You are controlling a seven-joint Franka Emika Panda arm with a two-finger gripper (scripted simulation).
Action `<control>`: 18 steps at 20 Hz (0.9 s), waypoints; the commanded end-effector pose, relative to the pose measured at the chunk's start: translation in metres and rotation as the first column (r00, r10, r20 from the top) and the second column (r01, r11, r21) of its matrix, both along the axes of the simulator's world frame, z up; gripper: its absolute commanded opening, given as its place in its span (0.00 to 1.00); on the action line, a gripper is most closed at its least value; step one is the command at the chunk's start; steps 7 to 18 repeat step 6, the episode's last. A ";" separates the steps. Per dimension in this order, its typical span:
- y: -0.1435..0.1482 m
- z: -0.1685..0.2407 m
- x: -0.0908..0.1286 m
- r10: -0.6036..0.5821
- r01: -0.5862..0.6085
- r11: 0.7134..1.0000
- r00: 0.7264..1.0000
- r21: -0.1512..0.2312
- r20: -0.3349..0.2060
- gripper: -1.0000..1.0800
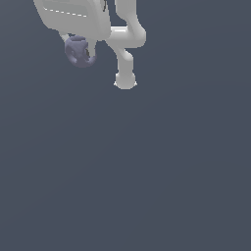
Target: Pick up the object and move it to a goal position.
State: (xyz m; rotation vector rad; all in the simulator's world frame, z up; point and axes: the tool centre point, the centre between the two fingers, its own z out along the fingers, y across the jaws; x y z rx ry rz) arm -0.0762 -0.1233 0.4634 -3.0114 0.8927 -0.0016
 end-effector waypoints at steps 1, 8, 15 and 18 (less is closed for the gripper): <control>-0.003 0.008 -0.002 0.001 -0.001 1.000 1.000 0.000 -0.001 0.00; -0.004 0.012 -0.002 0.001 -0.001 1.000 1.000 0.000 -0.001 0.00; -0.004 0.012 -0.002 0.001 -0.001 1.000 1.000 0.000 -0.001 0.00; -0.004 0.012 -0.002 0.001 -0.001 1.000 1.000 0.000 -0.001 0.00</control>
